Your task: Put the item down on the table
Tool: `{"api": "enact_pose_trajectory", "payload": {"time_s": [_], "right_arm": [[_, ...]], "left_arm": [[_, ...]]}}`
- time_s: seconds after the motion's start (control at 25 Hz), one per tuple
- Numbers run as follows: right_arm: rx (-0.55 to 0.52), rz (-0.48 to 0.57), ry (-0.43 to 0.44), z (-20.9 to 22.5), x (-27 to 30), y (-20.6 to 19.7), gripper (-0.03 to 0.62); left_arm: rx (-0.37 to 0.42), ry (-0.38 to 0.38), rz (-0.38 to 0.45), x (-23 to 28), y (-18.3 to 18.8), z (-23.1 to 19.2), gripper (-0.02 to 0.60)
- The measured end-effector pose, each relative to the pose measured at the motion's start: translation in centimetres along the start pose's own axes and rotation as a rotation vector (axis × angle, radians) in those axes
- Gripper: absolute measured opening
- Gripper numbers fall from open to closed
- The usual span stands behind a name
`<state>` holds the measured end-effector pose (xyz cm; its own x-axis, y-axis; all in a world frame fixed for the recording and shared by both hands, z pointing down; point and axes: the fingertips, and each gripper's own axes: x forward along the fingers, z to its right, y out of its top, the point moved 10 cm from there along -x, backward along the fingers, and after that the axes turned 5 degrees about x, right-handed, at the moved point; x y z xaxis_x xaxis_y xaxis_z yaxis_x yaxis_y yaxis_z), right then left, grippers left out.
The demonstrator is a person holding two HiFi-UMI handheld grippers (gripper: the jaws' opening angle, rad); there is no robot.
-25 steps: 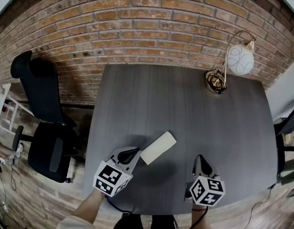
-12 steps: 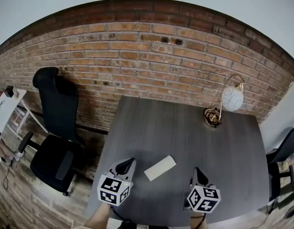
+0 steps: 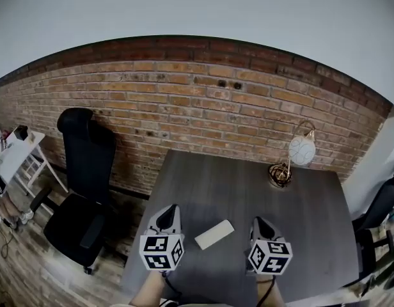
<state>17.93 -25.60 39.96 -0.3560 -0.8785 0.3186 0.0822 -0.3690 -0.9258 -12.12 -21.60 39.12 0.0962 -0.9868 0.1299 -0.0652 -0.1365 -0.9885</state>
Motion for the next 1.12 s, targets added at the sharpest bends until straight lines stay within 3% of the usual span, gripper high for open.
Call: {"api": "enact_pose_trajectory", "payload": {"time_s": [0.32,0.64,1.12], "right_arm": [[-0.016,0.037,0.002,-1.1,0.0,1.6,0.032],[-0.042,0.048,-0.025,-2.2,-0.6,1.8,0.032],[-0.044,0.030,-0.041,-2.7,-1.1,1.6,0.032]], "left_arm": [[-0.042,-0.046,0.014,0.5,0.8,0.0,0.015],[-0.032,-0.107,0.006,1.2,0.7,0.5,0.015],[-0.036,-0.119,-0.020,1.1,0.3,0.1,0.015]]}}
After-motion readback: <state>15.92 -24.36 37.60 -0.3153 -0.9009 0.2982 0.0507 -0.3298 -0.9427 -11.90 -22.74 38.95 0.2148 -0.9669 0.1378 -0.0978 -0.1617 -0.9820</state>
